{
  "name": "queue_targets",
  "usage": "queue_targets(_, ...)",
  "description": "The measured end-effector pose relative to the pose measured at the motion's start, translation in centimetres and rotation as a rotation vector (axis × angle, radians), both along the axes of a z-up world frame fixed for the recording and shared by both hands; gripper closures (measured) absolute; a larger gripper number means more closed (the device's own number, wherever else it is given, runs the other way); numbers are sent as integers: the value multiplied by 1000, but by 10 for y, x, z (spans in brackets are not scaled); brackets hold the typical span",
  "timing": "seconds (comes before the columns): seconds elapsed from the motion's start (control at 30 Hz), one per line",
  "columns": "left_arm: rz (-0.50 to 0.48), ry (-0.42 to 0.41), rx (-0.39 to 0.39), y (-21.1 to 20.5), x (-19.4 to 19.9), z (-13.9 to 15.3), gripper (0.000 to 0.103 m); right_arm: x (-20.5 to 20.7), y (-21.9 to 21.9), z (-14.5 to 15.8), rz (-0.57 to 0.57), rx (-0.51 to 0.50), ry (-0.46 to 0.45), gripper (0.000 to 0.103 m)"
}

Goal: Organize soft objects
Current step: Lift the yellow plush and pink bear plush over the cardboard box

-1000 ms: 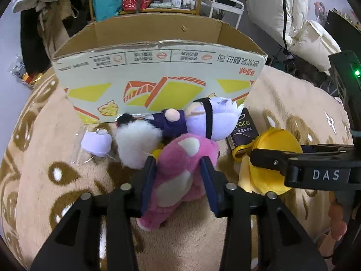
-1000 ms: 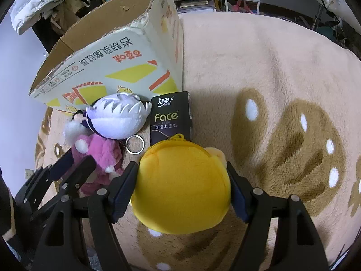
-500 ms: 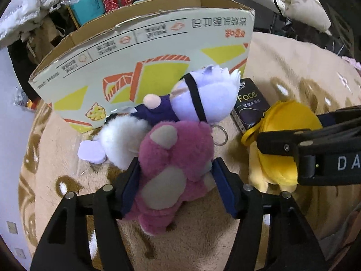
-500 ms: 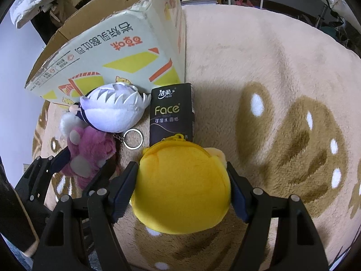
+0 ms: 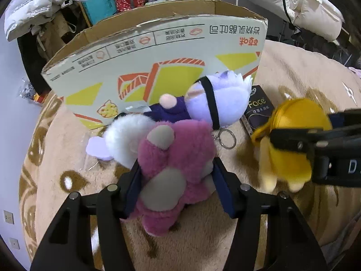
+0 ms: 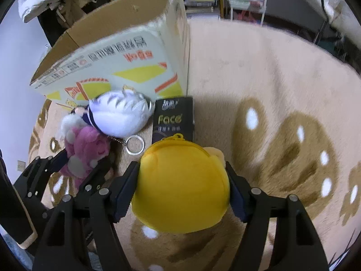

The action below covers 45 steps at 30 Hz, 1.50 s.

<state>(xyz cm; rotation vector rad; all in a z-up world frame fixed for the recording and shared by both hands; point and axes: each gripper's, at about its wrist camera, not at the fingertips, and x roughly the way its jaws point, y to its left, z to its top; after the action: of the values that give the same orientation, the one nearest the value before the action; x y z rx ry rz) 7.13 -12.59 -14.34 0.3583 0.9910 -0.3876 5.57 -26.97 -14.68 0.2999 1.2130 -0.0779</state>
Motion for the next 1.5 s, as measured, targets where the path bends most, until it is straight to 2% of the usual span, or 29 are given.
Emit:
queue_targets(0.13,13,4,-4,4,-5,8,46,-7,-2,12,-9,-6,-49,27)
queue_targets(0.33,41,-33,-71,22,-17,32,46,-15,-9,29,-14,3,-115,27)
queue_targets(0.53,88,-82,-126,37,-24,55,46,-22,-1,51,20,7,-238,27)
queue_targets(0.77,89,-196,-173,50,-38,88,46,-37,5,87,35,-17,-432,27)
queue_targets(0.93,98,-261,-225,60,-44,111,46,-42,8,104,40,-39,-527,27)
queue_targets(1.07,112,-335,-250,70,-45,130,46,-41,11,117,55,-59,-579,27)
queue_targets(1.33,128,-422,-315,87,-32,160,45,-28,19,138,87,-91,-681,27)
queue_targets(1.5,113,-454,-304,84,-14,169,45,-15,22,149,113,-119,-711,27)
